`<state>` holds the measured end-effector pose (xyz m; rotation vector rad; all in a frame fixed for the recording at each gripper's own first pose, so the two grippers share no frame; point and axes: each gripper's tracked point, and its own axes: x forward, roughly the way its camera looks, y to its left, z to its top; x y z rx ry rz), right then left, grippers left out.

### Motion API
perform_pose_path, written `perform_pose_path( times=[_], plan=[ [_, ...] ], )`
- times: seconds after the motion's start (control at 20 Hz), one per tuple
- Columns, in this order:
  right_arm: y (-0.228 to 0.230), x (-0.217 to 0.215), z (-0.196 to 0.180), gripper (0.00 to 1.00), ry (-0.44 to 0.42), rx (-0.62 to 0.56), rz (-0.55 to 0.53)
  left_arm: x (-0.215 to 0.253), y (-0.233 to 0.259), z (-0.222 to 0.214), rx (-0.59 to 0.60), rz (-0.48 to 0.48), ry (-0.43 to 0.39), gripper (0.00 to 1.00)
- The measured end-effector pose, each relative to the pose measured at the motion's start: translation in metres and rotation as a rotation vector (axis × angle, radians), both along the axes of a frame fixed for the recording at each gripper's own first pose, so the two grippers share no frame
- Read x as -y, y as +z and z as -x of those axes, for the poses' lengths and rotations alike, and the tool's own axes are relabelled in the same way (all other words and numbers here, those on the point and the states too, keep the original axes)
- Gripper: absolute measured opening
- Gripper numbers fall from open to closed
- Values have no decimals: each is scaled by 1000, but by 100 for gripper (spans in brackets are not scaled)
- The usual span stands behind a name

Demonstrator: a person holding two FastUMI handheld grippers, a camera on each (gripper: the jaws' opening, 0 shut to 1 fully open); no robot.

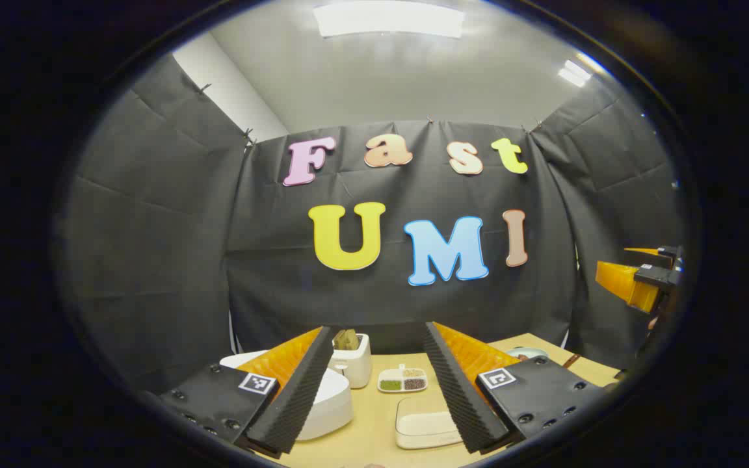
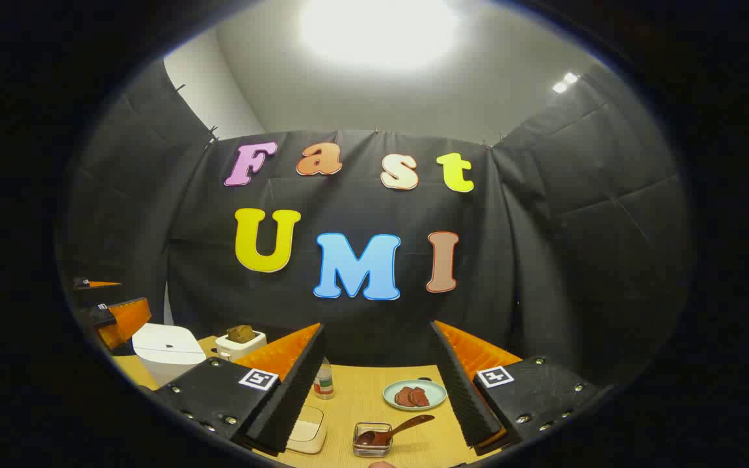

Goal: Close the left gripper, press the button to open the rice cooker; take a wooden spoon from the chopstick holder with the right hand, scoop a spoonful of rice and pour it into the rice cooker, then put the wooden spoon back into the chopstick holder.

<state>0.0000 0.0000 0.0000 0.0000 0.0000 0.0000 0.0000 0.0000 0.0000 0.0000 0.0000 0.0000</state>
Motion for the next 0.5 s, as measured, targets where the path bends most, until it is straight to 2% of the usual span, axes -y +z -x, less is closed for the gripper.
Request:
perform_pose_path(
  times=[0.05,0.5],
  plan=[
    [2,1,1,95,-1,4,1,0,2,1,6,-2,1,98],
    [-2,3,3,95,-3,-3,-13,-3,7,4,13,-20,7,97]
  ],
)
